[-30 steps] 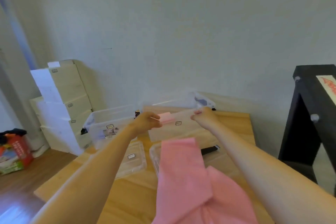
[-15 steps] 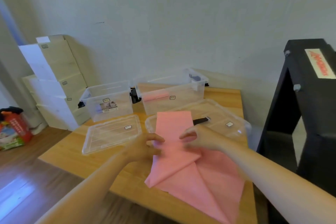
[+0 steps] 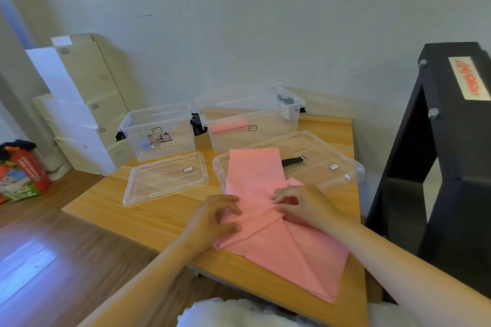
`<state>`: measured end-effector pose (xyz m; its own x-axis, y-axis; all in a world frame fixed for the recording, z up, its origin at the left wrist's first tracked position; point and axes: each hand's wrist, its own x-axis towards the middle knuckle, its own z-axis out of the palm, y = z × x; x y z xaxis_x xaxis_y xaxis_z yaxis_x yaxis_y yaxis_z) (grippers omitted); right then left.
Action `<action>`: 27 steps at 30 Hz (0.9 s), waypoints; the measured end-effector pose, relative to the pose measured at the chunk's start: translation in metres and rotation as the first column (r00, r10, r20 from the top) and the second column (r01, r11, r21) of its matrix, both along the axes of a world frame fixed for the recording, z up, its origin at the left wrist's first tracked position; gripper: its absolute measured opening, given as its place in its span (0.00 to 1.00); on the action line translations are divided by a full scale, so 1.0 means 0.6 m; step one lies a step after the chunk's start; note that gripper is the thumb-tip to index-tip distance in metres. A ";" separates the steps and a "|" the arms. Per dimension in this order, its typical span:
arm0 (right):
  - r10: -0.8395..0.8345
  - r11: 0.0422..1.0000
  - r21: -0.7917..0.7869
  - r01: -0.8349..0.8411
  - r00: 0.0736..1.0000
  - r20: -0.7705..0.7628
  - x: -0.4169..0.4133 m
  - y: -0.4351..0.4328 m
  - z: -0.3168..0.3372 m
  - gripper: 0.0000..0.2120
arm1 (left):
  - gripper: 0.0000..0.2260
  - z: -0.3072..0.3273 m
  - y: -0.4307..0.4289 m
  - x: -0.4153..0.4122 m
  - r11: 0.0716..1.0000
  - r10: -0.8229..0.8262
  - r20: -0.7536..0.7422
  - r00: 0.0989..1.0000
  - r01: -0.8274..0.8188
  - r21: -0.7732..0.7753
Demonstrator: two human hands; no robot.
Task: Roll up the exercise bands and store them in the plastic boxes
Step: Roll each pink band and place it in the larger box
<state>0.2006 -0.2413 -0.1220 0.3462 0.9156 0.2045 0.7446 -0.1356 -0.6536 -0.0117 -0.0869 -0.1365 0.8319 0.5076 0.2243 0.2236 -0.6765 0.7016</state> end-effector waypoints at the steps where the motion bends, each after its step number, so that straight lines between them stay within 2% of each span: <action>1: -0.010 1.000 0.013 0.010 1.000 -0.005 -0.001 0.001 0.000 0.08 | 0.13 -0.001 0.000 0.001 1.000 0.013 0.026 1.000 -0.012 -0.026; 5: -0.021 0.994 0.108 0.027 0.998 -0.057 0.000 0.007 0.020 0.04 | 0.11 0.018 0.007 0.007 0.982 0.093 0.114 0.989 -0.072 -0.172; 7: -0.026 0.987 0.155 0.039 0.996 -0.086 0.005 0.014 0.048 0.01 | 0.09 0.049 0.021 0.013 0.988 0.109 0.111 0.988 -0.095 -0.124; 11: -0.056 0.964 0.255 0.082 0.992 -0.109 0.013 0.038 0.129 0.06 | 0.11 0.145 0.039 0.036 0.999 0.046 0.204 0.978 -0.045 -0.009; 15: -0.098 0.919 0.371 0.132 0.989 -0.108 0.017 0.056 0.226 0.06 | 0.08 0.252 0.038 0.058 0.998 0.058 0.328 0.943 -0.052 -0.028; 21: -0.105 0.814 0.547 0.193 0.976 -0.188 0.014 0.058 0.368 0.05 | 0.08 0.415 0.040 0.072 0.994 0.047 0.464 0.884 -0.086 0.064; 27: -0.116 0.766 0.611 0.198 0.978 -0.171 0.004 0.035 0.491 0.09 | 0.06 0.554 0.013 0.059 0.983 0.017 0.513 0.858 -0.108 0.149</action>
